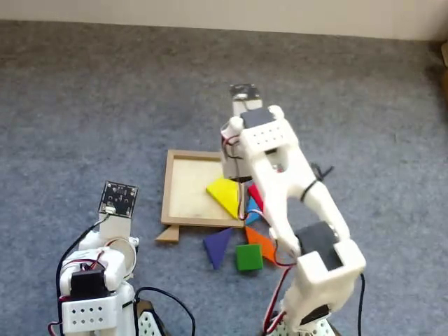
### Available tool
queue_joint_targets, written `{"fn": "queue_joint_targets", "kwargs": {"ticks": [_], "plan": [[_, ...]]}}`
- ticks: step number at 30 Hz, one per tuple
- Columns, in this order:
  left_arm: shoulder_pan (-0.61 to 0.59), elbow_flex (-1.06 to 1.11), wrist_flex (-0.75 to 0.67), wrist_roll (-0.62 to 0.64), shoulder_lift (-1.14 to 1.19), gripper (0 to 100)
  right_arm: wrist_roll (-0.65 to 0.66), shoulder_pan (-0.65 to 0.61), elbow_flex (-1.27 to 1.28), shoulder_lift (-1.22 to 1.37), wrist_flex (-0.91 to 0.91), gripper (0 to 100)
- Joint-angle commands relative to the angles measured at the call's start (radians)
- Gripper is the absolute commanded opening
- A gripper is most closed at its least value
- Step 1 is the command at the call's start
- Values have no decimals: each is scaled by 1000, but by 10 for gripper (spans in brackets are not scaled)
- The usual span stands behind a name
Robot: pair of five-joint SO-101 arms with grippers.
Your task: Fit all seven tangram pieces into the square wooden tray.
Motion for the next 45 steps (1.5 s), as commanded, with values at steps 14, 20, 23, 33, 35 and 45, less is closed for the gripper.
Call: {"fn": "queue_joint_targets", "kwargs": {"ticks": [14, 20, 23, 33, 35, 45], "plan": [[-7, 21, 8, 9, -30, 8, 9, 82, 325, -257, -314, 33], [-7, 21, 8, 9, -30, 8, -38, 81, 323, -139, -280, 314], [-7, 21, 8, 9, -30, 8, -75, 73, 305, -94, -292, 354], [-7, 21, 8, 9, -30, 8, -78, 61, 200, 47, -291, 354], [-7, 21, 8, 9, -30, 8, -80, 58, 183, 59, -291, 354], [-7, 21, 8, 9, -30, 8, -81, -1, 170, 65, -285, 354]]}}
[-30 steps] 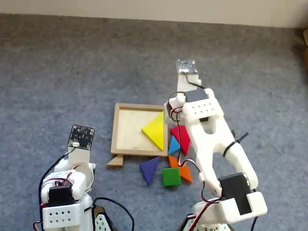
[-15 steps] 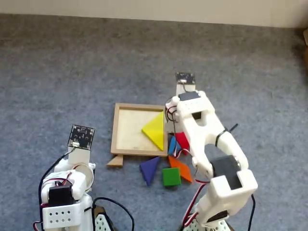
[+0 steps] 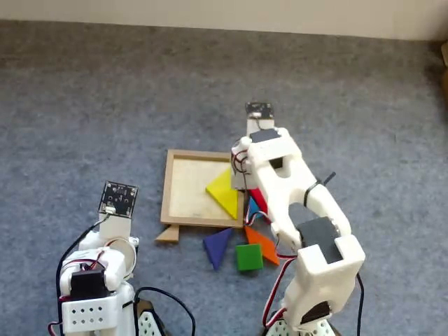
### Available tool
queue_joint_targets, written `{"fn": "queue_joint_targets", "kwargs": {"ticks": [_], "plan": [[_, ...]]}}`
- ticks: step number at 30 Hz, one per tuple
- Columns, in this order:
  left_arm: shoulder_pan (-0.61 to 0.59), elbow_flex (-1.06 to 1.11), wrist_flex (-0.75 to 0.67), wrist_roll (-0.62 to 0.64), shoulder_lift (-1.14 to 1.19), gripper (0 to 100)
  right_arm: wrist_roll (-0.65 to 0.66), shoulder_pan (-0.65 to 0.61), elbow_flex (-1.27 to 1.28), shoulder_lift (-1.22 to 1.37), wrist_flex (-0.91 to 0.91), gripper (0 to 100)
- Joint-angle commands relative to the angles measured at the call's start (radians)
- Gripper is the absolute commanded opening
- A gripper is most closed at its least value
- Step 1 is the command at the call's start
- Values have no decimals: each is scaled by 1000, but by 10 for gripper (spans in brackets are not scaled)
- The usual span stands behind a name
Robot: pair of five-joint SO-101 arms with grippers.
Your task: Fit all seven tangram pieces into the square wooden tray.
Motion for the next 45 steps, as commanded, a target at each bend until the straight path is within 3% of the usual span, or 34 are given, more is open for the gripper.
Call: {"fn": "queue_joint_targets", "kwargs": {"ticks": [1, 23, 33, 45], "plan": [[-7, 21, 8, 9, -30, 8, -9, -21, -62, -5, 4, 354], [-7, 21, 8, 9, -30, 8, -11, 44, -50, -4, -84, 354], [-7, 21, 8, 9, -30, 8, -146, 47, -19, -4, -56, 354], [-7, 21, 8, 9, -30, 8, -192, 47, 12, -4, -50, 354]]}}
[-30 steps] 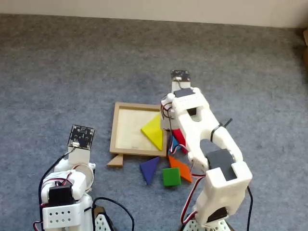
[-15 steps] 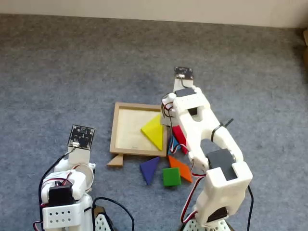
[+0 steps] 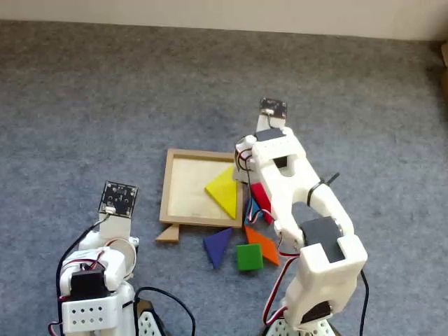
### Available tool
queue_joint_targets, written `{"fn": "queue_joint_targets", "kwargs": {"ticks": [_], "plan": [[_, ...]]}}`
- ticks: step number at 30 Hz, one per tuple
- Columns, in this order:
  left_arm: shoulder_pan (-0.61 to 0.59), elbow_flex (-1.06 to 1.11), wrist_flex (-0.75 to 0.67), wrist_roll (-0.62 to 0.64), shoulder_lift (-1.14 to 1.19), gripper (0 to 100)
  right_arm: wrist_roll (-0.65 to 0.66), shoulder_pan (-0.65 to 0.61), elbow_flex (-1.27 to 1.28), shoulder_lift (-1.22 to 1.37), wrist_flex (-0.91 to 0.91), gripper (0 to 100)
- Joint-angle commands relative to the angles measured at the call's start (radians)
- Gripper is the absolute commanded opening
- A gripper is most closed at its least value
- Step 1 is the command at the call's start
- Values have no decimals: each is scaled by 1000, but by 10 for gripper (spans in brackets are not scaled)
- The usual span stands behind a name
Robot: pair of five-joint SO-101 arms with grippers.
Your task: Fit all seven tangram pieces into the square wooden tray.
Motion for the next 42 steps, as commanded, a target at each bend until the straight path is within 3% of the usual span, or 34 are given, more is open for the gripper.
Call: {"fn": "queue_joint_targets", "kwargs": {"ticks": [1, 22, 29, 42], "plan": [[-7, 21, 8, 9, -30, 8, -15, 15, 2, -4, 12, 354], [-7, 21, 8, 9, -30, 8, -15, 16, 22, -2, 12, 353], [-7, 21, 8, 9, -30, 8, -9, 16, 21, -2, 10, 230], [-7, 21, 8, 9, -30, 8, 15, 54, 16, -12, 94, 224]]}}
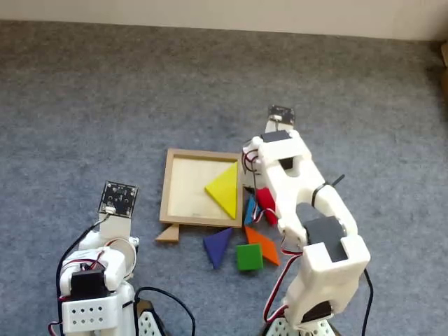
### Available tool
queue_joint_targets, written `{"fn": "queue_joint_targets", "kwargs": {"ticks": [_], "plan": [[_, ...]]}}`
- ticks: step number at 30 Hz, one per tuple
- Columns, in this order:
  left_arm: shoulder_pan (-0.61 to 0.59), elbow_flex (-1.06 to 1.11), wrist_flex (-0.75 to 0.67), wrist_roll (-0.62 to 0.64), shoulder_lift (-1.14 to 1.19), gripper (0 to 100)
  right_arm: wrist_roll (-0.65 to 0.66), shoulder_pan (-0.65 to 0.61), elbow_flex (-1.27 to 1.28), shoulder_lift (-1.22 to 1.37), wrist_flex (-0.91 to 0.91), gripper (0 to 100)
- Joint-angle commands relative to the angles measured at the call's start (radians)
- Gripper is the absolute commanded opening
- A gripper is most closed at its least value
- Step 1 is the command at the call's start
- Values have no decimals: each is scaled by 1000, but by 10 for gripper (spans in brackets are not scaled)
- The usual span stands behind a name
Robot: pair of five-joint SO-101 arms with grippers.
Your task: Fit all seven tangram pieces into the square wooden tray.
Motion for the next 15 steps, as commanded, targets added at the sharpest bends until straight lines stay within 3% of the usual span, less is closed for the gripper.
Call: {"fn": "queue_joint_targets", "kwargs": {"ticks": [1, 8, 15], "plan": [[-7, 21, 8, 9, -30, 8, 44, 15, -13, -13, 42, 224], [-7, 21, 8, 9, -30, 8, 123, 10, -15, -35, 41, 224], [-7, 21, 8, 9, -30, 8, 155, 13, 10, -219, 41, 224]]}}
